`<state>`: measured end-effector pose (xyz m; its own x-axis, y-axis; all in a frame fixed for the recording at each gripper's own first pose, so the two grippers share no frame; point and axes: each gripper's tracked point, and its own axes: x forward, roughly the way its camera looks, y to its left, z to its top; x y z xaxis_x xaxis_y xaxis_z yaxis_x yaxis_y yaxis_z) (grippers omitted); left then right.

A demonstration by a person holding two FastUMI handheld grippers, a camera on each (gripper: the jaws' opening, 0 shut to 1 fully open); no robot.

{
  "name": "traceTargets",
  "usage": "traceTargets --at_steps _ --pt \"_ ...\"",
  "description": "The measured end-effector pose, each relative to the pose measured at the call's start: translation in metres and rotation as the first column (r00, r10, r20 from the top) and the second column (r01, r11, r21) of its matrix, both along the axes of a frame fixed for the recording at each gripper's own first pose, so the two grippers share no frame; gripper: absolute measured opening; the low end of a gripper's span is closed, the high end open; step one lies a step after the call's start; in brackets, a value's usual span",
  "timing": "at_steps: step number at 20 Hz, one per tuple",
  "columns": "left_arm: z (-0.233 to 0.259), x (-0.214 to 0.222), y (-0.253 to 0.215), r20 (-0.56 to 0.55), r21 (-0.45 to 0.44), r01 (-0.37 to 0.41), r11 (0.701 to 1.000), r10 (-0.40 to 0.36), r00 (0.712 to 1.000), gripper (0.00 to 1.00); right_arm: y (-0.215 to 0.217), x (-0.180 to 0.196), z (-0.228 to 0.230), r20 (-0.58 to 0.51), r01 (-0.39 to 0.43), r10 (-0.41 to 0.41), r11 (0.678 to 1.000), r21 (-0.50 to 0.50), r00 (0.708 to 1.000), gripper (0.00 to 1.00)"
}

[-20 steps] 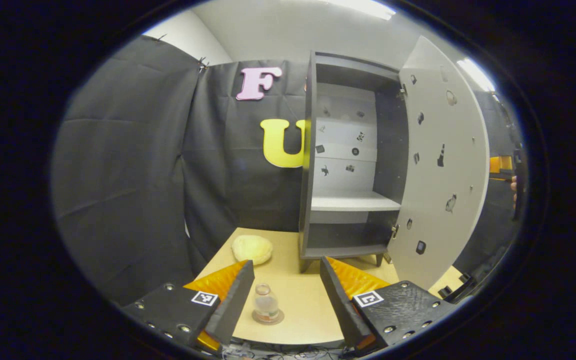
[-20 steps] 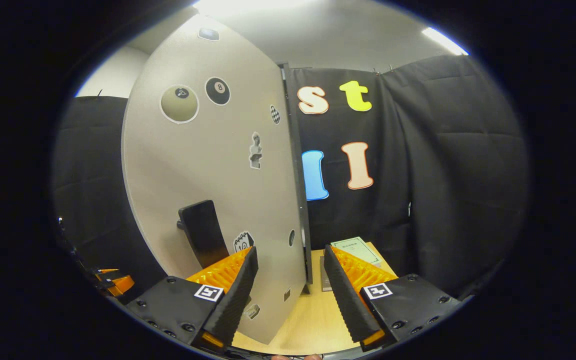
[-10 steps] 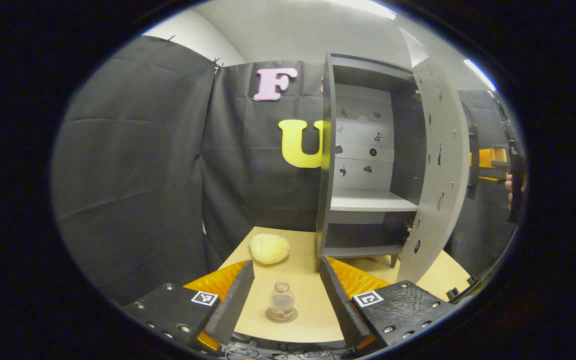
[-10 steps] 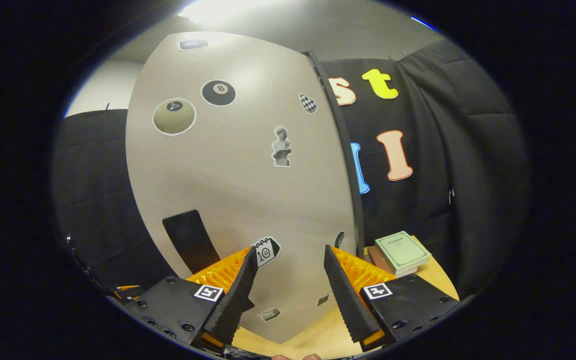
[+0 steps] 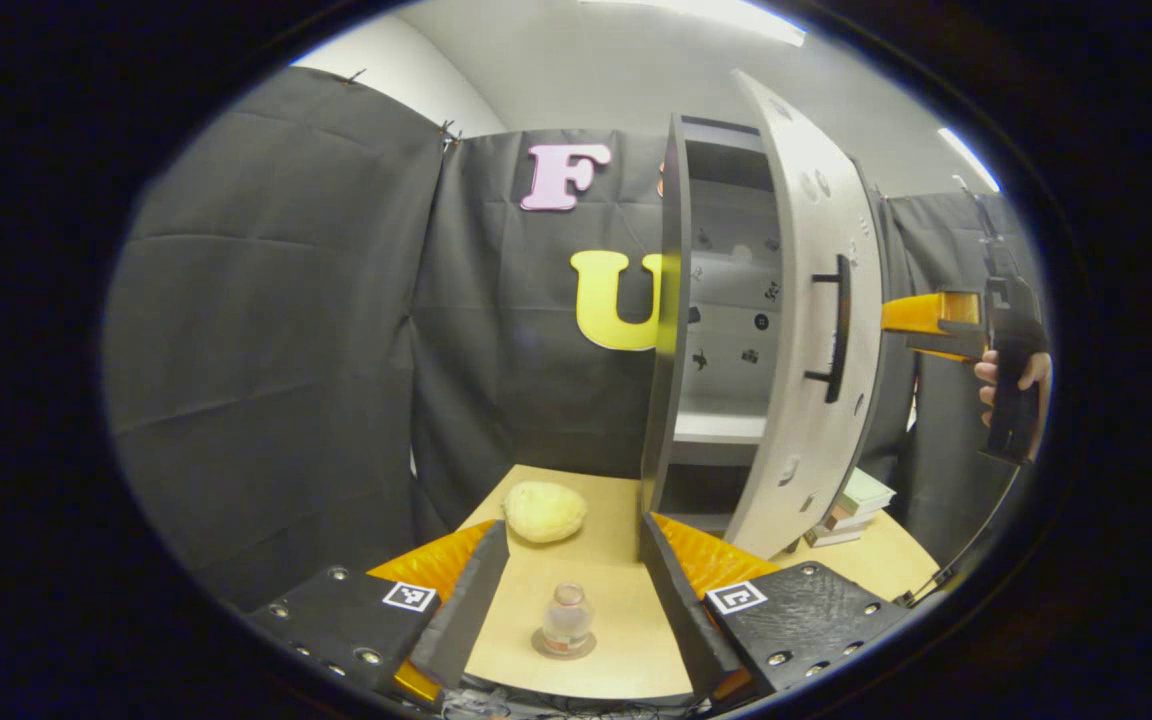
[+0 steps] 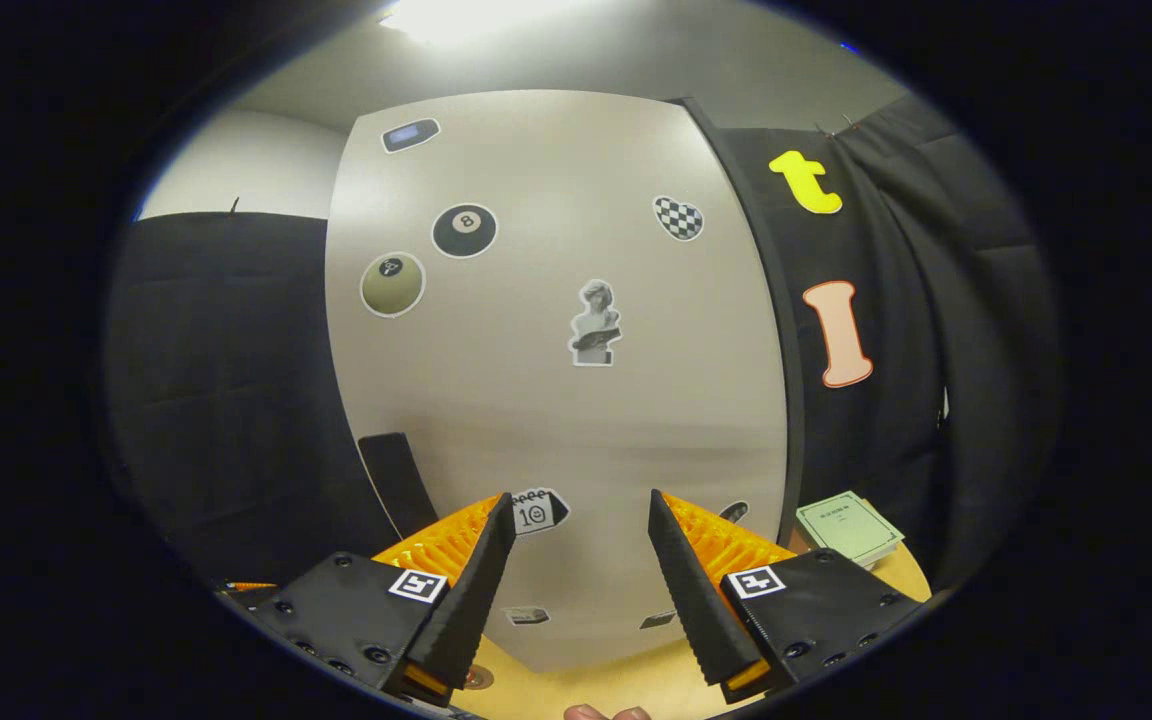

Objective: Open the cabinet door with the right hand, grasp the bottle in the cabinet with the left hand and place it on the coaster, then close the cabinet door with the right hand.

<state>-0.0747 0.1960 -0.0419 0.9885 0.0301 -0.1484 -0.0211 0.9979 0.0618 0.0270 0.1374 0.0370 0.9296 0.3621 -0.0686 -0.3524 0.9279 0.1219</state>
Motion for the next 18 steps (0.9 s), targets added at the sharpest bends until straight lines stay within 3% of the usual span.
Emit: traceTargets --at_steps 5,10,13,16,17,18 --pt "0.016 0.036 -0.033 0.040 -0.049 0.099 0.994 -0.097 0.994 0.80 -0.055 0.003 0.002 0.068 0.173 -0.169 0.984 -0.051 0.983 0.86" --pt "0.039 0.064 -0.062 0.099 -0.014 0.173 0.985 -0.171 0.980 0.80 -0.110 0.001 -0.014 0.090 0.293 -0.287 0.954 -0.065 0.954 0.86" --pt "0.052 0.071 -0.076 0.134 0.011 0.145 0.989 -0.145 0.980 0.82 -0.139 0.004 -0.032 0.074 0.330 -0.325 0.941 -0.071 0.943 0.87" --pt "0.056 0.068 -0.101 0.154 -0.052 0.133 0.990 -0.124 0.980 0.80 -0.166 0.007 -0.037 0.058 0.345 -0.342 0.938 -0.042 0.938 0.86" --pt "0.057 0.068 -0.109 0.153 -0.069 0.127 0.989 -0.116 0.981 0.82 -0.173 0.010 -0.040 0.047 0.345 -0.344 0.938 -0.031 0.938 0.79" --pt "0.056 0.066 -0.110 0.154 -0.071 0.113 0.991 -0.101 0.983 0.85 -0.177 0.013 -0.043 0.028 0.327 -0.326 0.945 -0.027 0.945 0.79"
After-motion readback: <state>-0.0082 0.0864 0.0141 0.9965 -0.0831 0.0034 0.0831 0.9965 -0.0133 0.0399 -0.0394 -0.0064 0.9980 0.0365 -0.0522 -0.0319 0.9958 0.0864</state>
